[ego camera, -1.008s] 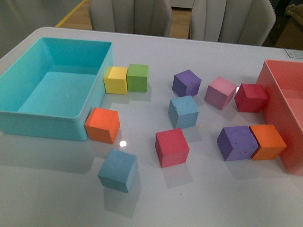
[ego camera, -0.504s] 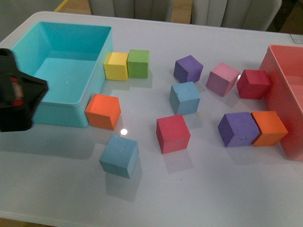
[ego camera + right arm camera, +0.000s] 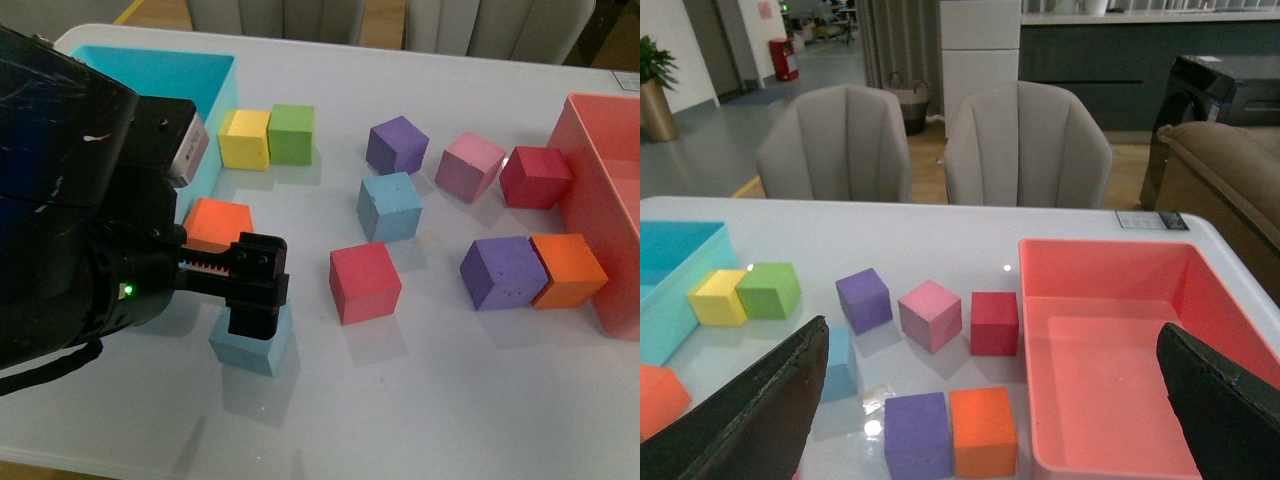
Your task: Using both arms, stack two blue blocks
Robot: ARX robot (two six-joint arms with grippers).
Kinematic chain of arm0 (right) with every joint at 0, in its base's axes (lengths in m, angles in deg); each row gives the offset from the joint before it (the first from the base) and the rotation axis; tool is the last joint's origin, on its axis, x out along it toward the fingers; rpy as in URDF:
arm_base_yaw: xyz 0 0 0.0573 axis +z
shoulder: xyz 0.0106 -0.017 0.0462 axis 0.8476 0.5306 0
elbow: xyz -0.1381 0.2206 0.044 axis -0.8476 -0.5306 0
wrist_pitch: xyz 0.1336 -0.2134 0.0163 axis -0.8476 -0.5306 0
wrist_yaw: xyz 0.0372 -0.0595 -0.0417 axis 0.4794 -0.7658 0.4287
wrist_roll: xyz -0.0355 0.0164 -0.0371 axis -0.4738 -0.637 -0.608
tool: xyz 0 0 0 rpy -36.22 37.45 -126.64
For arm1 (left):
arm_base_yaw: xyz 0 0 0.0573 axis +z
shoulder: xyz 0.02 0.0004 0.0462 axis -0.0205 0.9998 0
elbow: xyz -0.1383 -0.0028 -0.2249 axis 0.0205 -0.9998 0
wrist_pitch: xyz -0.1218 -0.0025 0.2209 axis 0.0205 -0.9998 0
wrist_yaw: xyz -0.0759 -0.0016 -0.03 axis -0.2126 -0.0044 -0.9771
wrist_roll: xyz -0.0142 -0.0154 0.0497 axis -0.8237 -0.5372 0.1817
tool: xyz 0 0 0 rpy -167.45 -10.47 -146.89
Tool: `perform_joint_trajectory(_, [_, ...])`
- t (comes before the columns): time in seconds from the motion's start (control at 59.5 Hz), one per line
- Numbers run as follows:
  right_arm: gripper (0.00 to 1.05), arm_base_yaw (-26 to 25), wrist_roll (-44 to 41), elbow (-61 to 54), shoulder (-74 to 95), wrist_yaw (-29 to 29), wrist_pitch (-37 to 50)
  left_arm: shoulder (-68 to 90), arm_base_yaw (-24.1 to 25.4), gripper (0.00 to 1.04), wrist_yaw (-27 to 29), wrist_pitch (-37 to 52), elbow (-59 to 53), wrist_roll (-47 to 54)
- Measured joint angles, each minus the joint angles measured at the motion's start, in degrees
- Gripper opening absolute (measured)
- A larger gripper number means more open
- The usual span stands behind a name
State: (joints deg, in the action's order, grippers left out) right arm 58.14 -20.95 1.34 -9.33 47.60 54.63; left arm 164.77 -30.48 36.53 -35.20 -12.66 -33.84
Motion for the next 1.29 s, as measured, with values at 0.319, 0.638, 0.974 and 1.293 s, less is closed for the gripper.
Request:
perform_joint_trajectory(0.319, [0.96, 0.0, 0.0, 0.0, 0.0, 0.0, 0.0, 5.38, -1.73, 0.96, -0.07, 0.44, 1.14, 0.0])
perform_joint_trajectory(0.638, [0.96, 0.0, 0.0, 0.0, 0.0, 0.02, 0.0, 7.45, -2.25, 0.96, -0.07, 0.76, 2.34, 0.02])
perform_joint_trajectory(0.974, [0.96, 0.0, 0.0, 0.0, 0.0, 0.0, 0.0, 10.54, -3.34, 0.96, 0.07, 0.7, 4.37, 0.68])
perform_joint_trajectory(1.293, [0.96, 0.0, 0.0, 0.0, 0.0, 0.0, 0.0, 13.75, -4.2, 0.96, 0.44, 0.7, 5.81, 0.7])
